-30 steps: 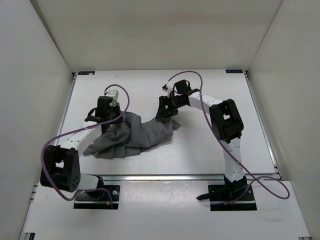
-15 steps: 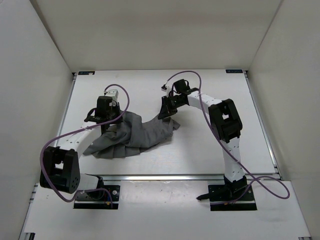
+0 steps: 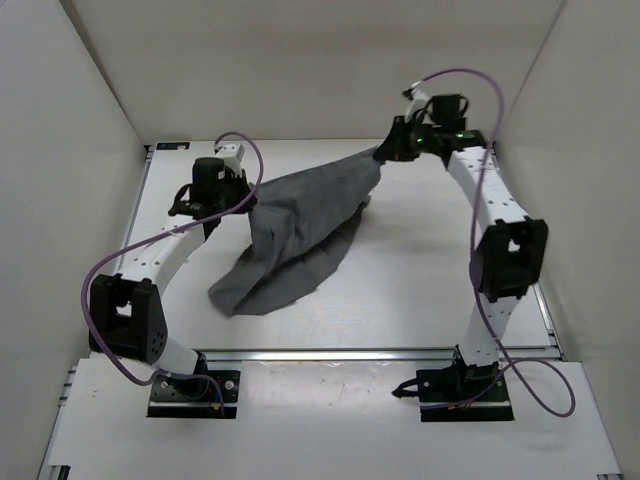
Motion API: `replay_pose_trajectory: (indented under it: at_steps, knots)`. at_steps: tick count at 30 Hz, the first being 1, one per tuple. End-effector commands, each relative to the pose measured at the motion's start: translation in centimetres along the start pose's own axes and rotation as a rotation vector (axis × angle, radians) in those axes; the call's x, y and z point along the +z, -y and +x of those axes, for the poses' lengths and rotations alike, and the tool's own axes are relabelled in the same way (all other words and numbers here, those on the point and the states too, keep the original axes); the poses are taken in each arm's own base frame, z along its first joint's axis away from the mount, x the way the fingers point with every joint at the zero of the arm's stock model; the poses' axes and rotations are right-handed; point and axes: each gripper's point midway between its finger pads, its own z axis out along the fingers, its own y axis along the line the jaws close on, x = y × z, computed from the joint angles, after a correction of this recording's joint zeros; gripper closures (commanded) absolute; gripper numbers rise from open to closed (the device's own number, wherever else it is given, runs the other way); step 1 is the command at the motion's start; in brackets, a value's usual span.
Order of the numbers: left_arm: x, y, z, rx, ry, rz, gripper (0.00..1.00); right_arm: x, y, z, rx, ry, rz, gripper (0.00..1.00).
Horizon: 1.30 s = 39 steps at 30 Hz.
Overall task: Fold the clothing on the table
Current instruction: Fold the skirt
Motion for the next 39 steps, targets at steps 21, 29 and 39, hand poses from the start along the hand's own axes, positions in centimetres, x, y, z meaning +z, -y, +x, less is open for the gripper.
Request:
replay_pose_trajectory:
  at_steps: [21, 29, 39]
  knots:
    - [-13.1, 9.7, 0.3, 0.123, 0.109, 0.317, 1.00, -17.8, -12.3, 8.7, -0.069, 0.254, 0.057, 1.00]
    - [-24.4, 12.5, -5.2, 0.089, 0.365, 0.411, 1.00, -23.3, -15.7, 10.3, -0.017, 0.304, 0.052, 1.00]
    - [-15.2, 9.7, -1.1, -0.054, 0.208, 0.344, 1.00, -18.2, -8.7, 9.5, -0.003, 0.241, 0.113, 1.00]
